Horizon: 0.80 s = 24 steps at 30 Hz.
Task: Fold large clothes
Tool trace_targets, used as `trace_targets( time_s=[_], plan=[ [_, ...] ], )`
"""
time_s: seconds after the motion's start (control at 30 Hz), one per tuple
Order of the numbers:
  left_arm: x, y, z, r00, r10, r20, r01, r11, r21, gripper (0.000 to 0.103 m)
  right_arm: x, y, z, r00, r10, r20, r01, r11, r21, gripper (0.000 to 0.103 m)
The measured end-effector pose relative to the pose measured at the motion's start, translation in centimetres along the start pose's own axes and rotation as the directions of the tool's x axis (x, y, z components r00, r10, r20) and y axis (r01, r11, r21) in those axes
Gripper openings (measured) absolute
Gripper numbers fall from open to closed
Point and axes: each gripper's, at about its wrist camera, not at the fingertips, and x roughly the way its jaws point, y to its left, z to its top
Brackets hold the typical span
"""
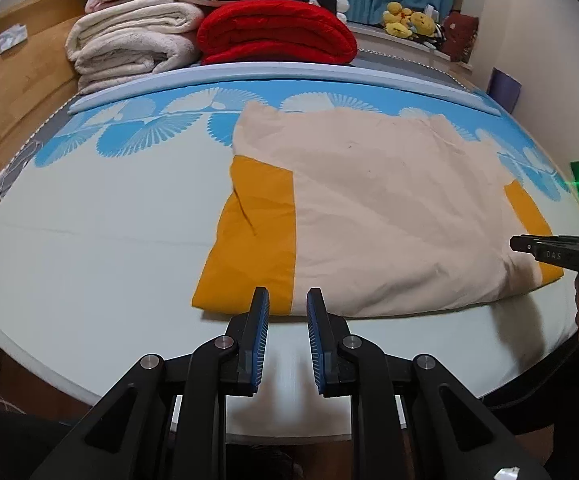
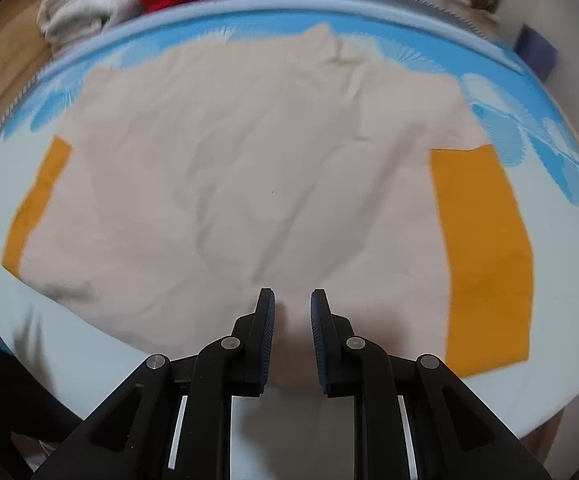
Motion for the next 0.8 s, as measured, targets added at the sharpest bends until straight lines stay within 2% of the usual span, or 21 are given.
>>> trace_targets(
  time_s=[0.07,0.1,0.17,0.2,0.3,0.4,0.47,0.53,0.6,0.7,0.8],
  plan=[
    [0.0,-0.1,-0.3,1.000,-0.002,-0.008,0.001,1.000,-0.029,0.017,0.3,0.1,-0.1,1.000,0.003,0.016,-0.003,1.000,-0.002,0.022],
    [0.0,-0.3,-0.5,1.000,-0.001,-0.010,0.001,0.999,-0.037,0.017,1.6,0.7,-0.5,1.000,-0.004,-0.018,0.004,1.000,-0.002,0.024],
    [-0.1,-0.8,-0.6,1.000,0.008,-0.007,-0.008,0.999,-0.035,0.017,5.4,-0.2,-2.8,0.986,-0.038,-0.165,0.039,0.999,0.003,0.024],
    [-0.2,-1.1,-0.6,1.000,0.013,-0.006,-0.013,0.999,-0.033,0.017,5.7,0.0,-3.6,0.983,-0.039,-0.181,0.044,0.999,0.020,0.024],
    [-0.2,-1.7,-0.7,1.000,0.026,-0.005,-0.026,1.000,-0.015,0.017,3.7,-0.2,-3.2,0.990,-0.019,-0.141,0.026,0.998,0.049,0.024],
    [0.4,-2.0,-0.6,0.999,0.037,-0.012,-0.037,0.999,-0.006,0.017,0.3,-0.5,-2.5,1.000,0.015,0.000,-0.015,1.000,0.026,0.024],
    [0.8,-1.8,-0.6,0.999,0.038,-0.020,-0.038,0.999,-0.019,0.017,-0.6,-2.3,-3.0,0.998,-0.018,0.065,0.016,0.999,0.040,0.025],
    [1.6,-1.3,-0.4,0.999,0.012,-0.043,-0.015,0.998,-0.063,0.017,0.5,-4.6,-3.4,0.996,-0.088,0.007,0.086,0.990,0.108,0.025],
    [2.4,-0.6,-0.3,0.998,-0.012,-0.065,0.004,0.993,-0.121,0.017,0.6,-7.4,-3.8,0.995,-0.100,0.009,0.096,0.972,0.213,0.025],
    [3.8,0.7,-0.2,0.994,-0.057,-0.096,0.034,0.973,-0.229,0.017,1.1,-10.7,-4.3,0.981,-0.192,-0.004,0.186,0.945,0.268,0.026],
    [4.7,1.4,0.0,0.991,-0.075,-0.114,0.038,0.955,-0.295,0.017,2.8,-14.9,-5.9,0.970,-0.196,-0.144,0.236,0.900,0.366,0.028]
  ],
)
